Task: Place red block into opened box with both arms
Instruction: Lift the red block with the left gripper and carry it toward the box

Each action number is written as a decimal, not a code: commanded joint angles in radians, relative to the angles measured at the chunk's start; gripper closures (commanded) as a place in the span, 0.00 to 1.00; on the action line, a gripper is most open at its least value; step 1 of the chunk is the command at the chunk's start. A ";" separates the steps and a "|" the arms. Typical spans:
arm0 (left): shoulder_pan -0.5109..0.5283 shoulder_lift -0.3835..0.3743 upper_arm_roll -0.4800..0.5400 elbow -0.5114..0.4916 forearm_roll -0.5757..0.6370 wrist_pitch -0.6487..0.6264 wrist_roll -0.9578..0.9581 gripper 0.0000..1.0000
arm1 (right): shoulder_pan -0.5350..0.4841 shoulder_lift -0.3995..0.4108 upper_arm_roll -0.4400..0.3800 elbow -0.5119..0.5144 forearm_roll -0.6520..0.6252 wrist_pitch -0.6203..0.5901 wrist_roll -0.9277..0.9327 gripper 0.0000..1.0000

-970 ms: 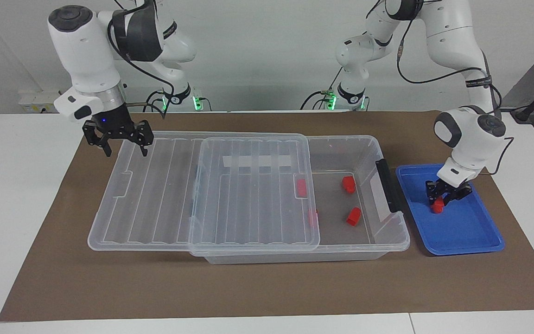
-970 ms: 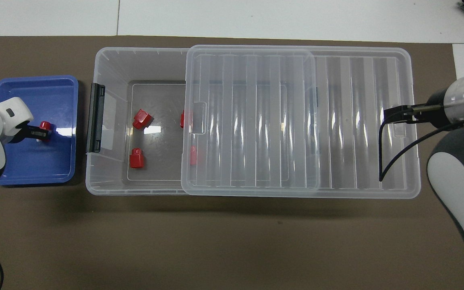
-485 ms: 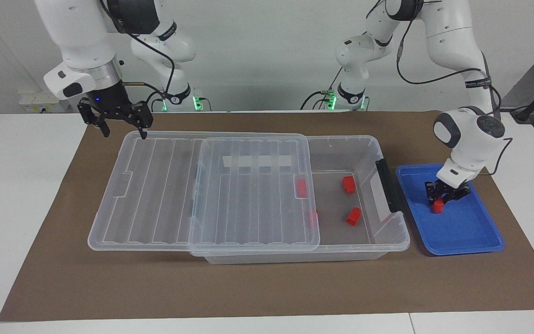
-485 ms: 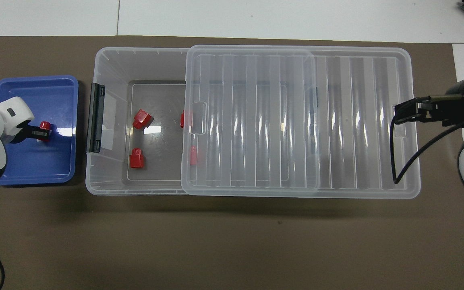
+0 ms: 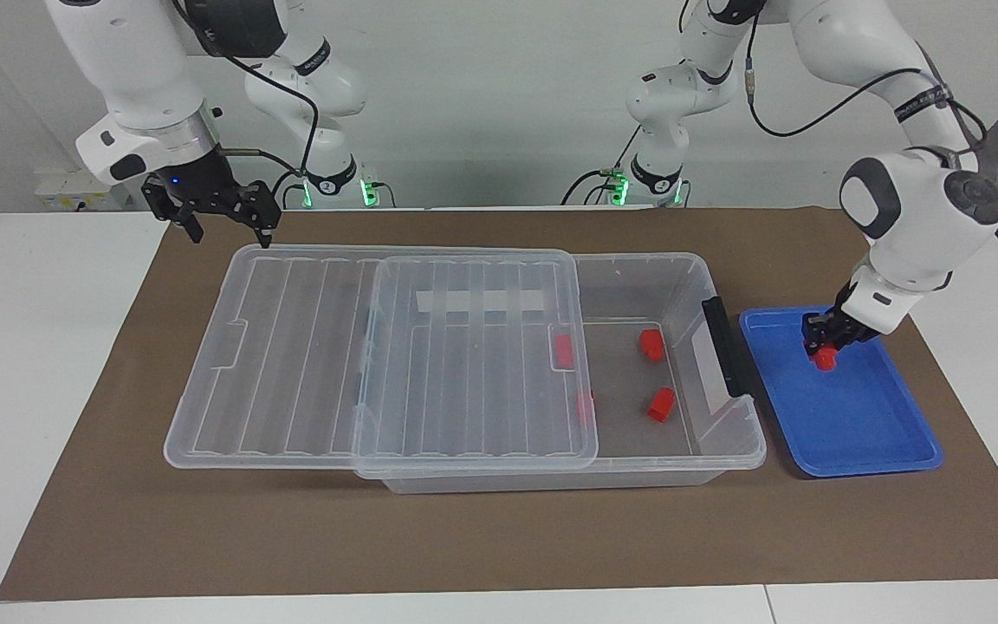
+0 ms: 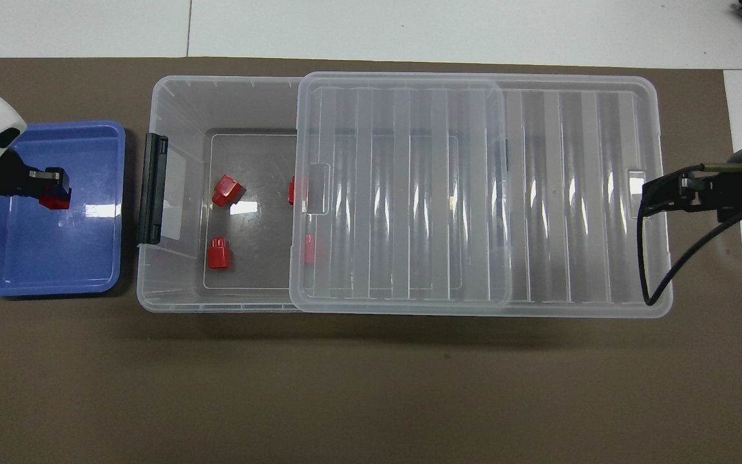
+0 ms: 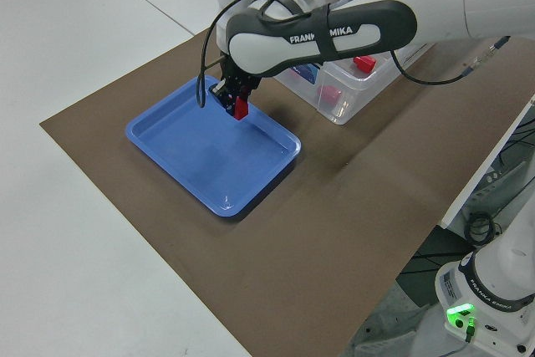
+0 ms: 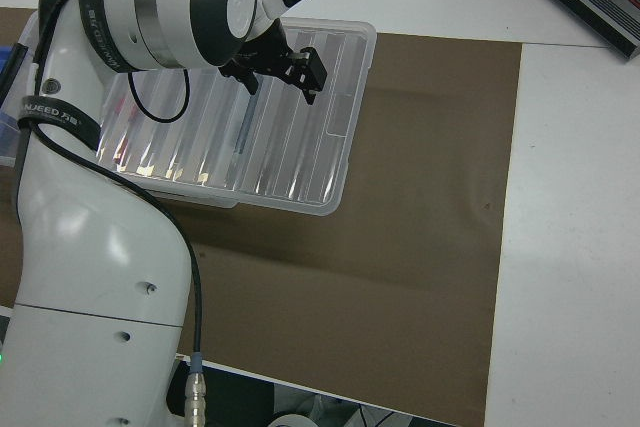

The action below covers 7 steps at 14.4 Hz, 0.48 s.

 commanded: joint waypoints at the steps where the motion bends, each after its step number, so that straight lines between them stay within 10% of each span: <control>1: -0.069 0.012 0.012 0.170 -0.042 -0.183 -0.129 0.98 | -0.012 -0.027 0.004 -0.032 0.021 0.011 0.006 0.00; 7: -0.266 -0.001 0.014 0.128 -0.055 -0.001 -0.751 0.98 | -0.011 -0.027 0.004 -0.030 0.021 0.011 0.004 0.00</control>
